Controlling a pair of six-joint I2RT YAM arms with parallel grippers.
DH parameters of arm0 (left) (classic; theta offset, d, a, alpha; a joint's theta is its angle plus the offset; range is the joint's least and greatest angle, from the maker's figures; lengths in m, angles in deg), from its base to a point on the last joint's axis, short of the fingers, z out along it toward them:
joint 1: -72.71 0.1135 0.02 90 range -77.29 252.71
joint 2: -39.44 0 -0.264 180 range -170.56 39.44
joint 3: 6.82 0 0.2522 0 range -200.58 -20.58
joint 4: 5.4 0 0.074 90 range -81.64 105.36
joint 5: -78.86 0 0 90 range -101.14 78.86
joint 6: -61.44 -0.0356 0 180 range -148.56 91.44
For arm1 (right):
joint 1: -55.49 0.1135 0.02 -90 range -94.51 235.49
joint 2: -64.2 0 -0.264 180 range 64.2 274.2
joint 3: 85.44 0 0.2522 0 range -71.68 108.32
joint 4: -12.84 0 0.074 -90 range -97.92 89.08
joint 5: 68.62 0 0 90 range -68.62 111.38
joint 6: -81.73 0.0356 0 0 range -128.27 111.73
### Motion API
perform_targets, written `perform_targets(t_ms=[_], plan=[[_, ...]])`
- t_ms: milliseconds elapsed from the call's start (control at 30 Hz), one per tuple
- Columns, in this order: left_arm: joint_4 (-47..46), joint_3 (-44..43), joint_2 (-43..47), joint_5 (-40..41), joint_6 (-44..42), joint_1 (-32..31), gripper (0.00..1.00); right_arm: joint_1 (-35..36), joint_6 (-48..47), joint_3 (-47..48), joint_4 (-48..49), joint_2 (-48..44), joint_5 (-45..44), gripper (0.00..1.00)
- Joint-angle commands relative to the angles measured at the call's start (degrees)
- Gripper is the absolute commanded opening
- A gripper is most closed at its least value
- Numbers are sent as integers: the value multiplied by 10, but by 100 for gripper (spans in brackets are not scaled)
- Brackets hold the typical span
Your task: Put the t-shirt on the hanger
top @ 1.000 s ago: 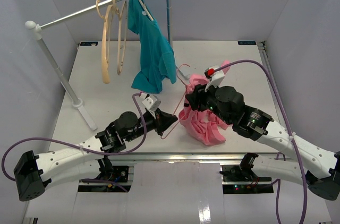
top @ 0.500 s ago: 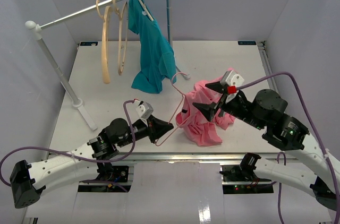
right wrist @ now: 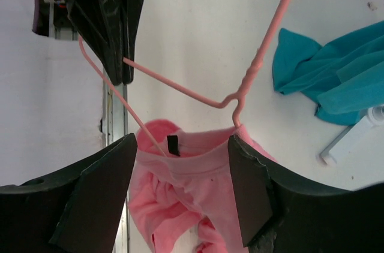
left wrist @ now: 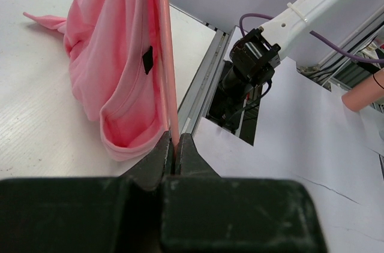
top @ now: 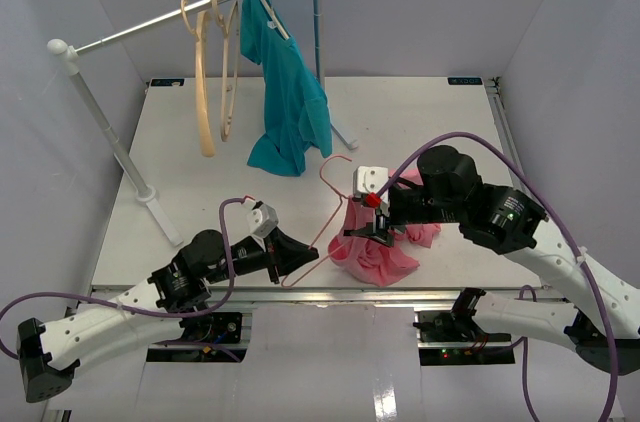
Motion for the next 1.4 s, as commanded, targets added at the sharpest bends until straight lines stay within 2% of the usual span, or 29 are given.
perform_targets(t_ms=[0, 233, 467, 533, 600, 667, 767, 900, 1167, 1367], plan=[[-20, 5, 17, -31, -8, -3, 0, -22, -31, 40, -39, 4, 17, 67], [-28, 10, 13, -36, -12, -2, 0, -31, -46, 98, -83, 42, 23, 66], [-37, 27, 24, -28, -14, -3, 0, -62, -62, 116, -106, 69, 49, 70], [-38, 26, 22, -29, -15, -3, 0, -77, -63, 115, -118, 82, 58, 68], [-38, 27, 21, -30, -17, -3, 0, -88, -65, 108, -127, 89, 74, 56], [-39, 30, 27, -32, -18, -3, 0, -101, -69, 94, -125, 87, 102, 52], [-42, 32, 32, -38, -20, -3, 0, -116, -60, 80, -120, 95, 123, 52], [-48, 33, 43, -45, -19, -3, 0, -119, -42, 78, -121, 117, 145, 45], [-64, 38, 51, -35, -25, -3, 0, -116, 6, 57, -81, 121, 200, 42], [-84, 39, 36, -31, -26, -3, 0, -116, 12, 20, -52, 99, 214, 31]])
